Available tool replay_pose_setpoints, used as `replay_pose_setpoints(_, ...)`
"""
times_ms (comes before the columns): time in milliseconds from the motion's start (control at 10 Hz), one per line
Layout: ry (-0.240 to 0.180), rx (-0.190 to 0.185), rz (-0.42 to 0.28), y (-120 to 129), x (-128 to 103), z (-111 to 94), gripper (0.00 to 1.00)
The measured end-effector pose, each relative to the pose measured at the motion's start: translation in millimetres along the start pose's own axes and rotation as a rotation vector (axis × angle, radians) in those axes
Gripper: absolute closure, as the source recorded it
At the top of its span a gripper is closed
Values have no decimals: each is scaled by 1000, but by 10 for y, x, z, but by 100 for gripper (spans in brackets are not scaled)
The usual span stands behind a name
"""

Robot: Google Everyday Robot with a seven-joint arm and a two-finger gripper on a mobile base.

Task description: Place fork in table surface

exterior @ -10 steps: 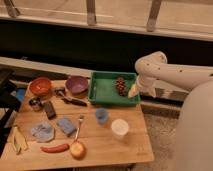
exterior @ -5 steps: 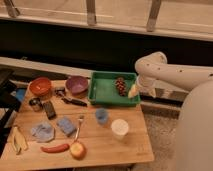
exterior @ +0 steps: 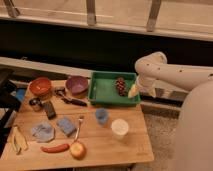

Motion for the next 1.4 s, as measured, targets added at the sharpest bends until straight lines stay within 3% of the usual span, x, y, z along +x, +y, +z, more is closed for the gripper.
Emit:
replay_pose_setpoints(500, -1, 4, -3, -3, 2, 4, 20)
replay_pose_setpoints(800, 6, 0, -93, 200, -7, 29, 20)
replay_pose_setpoints(1200, -9, -52, -338, 1200, 225, -65, 20)
replay_pose_setpoints(1400, -25, -97, -458, 1729, 400, -175, 20)
